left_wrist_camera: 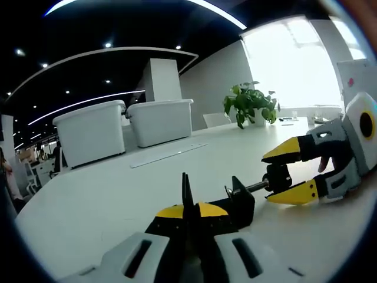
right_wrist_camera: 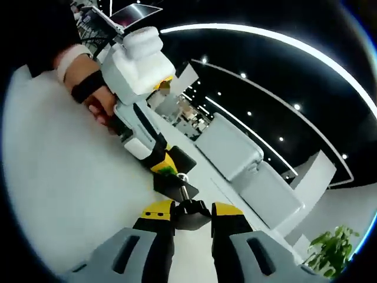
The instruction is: Clamp the fixed fixture on the desktop, loosen the retaining clip, secure it to the edge of the desk, and tighten the retaining clip.
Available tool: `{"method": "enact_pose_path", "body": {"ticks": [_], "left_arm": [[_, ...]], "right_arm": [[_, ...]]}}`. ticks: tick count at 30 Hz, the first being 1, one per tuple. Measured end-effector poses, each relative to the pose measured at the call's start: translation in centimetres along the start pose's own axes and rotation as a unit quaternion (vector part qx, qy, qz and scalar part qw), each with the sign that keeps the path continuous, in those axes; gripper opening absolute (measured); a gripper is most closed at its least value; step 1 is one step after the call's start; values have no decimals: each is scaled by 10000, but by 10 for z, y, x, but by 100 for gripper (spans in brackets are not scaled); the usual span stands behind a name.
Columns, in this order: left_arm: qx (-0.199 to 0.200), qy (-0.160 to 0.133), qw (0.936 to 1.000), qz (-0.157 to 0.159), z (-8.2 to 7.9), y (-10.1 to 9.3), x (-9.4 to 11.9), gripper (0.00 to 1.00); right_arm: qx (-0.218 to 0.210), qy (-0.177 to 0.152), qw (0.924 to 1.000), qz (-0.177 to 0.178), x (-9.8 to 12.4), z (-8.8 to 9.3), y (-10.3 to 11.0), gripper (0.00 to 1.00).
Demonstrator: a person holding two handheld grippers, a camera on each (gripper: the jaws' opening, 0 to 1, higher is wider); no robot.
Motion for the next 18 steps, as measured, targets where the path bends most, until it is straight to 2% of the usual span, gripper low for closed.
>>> {"method": "enact_pose_path", "body": {"ticks": [3,6,7,8,10,11,12,14,15,16,17,18], "left_arm": [[1,0,10000,2,0,0,0,6],[-10,-1,10000,-3,0,0,0,6],[-6,0,10000,-1,0,0,0,6],[-8,-2,10000,0,0,0,0,6],[-6,-3,10000,2,0,0,0,6],[-6,-3,10000,4,0,1,-1,6],[-5,-3,10000,6,0,1,-1,6],[-4,-2,10000,2,0,1,-1,6],[-3,-2,10000,3,0,1,-1,6],[-2,-1,10000,3,0,1,-1,6],[1,-2,10000,4,0,1,-1,6],[2,-2,10000,5,0,1,-1,6]], "right_arm": [[-15,14,10000,-1,0,0,-1,22],[-986,110,9949,-172,3,4,-1,24],[-1368,169,9902,-206,3,6,-2,25],[-1743,265,9839,-310,-6,16,-3,26],[-2518,345,9663,-415,-5,18,-3,32],[-2929,359,9541,-511,-4,17,-3,38],[-3582,439,9305,-634,-2,18,-3,42],[-4486,524,8887,-790,0,20,-5,45],[-4702,535,8773,-804,0,21,-7,44],[-5081,565,8560,-770,0,24,-11,43],[-5232,631,8464,-774,-1,27,-12,41],[-5427,725,8332,-776,-1,31,-13,39]]}}
Point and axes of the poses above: the point that each gripper's makers call its tool centre point, and the gripper's own axes: x roughly backward along the fingers, y roughly to its left, z roughly out of its underside, the point moved 1 cm from there along x, roughly backward along the fingers
